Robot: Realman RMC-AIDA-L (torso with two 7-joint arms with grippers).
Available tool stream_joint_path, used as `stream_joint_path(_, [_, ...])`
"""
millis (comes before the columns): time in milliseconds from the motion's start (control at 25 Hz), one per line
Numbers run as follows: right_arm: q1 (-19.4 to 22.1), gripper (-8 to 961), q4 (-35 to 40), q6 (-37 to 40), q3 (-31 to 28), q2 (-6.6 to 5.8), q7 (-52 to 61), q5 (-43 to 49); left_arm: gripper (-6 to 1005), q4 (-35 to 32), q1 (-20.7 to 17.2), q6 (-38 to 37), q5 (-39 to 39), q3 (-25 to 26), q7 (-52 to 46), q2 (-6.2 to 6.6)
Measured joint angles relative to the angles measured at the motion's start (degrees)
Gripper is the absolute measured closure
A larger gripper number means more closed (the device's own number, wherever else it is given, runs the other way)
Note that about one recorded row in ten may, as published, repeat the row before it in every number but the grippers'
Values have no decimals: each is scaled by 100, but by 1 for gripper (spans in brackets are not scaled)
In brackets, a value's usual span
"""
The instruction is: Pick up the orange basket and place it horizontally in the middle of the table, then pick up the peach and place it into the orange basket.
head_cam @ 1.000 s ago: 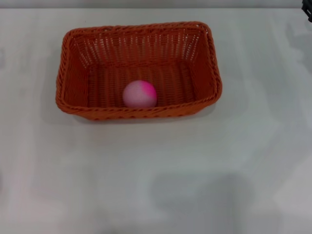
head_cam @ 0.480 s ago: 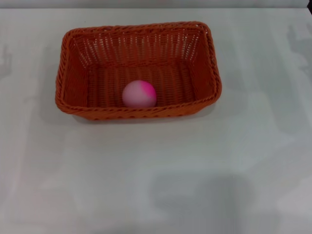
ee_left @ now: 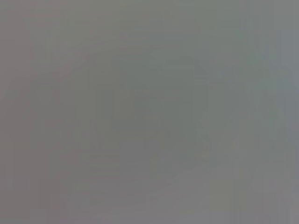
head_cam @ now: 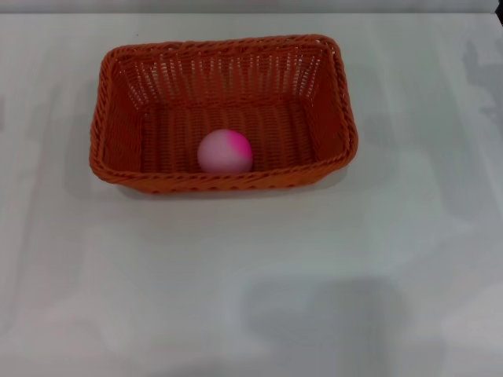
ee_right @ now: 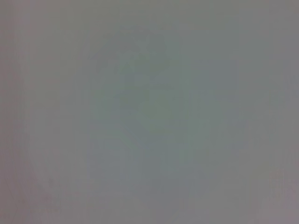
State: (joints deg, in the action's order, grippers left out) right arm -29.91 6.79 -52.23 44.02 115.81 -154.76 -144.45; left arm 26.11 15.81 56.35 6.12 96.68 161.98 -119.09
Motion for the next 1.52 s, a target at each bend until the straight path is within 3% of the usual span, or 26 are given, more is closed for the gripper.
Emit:
stream_joint_path(400, [-19,415,-11,216,-269,6,5,-5,449,-403,149,25,154,38,0,11])
stream_joint_path(1520, [12,415,55,556,-665,-50,-1,-39,448,-646,300,84,364,89,0,18])
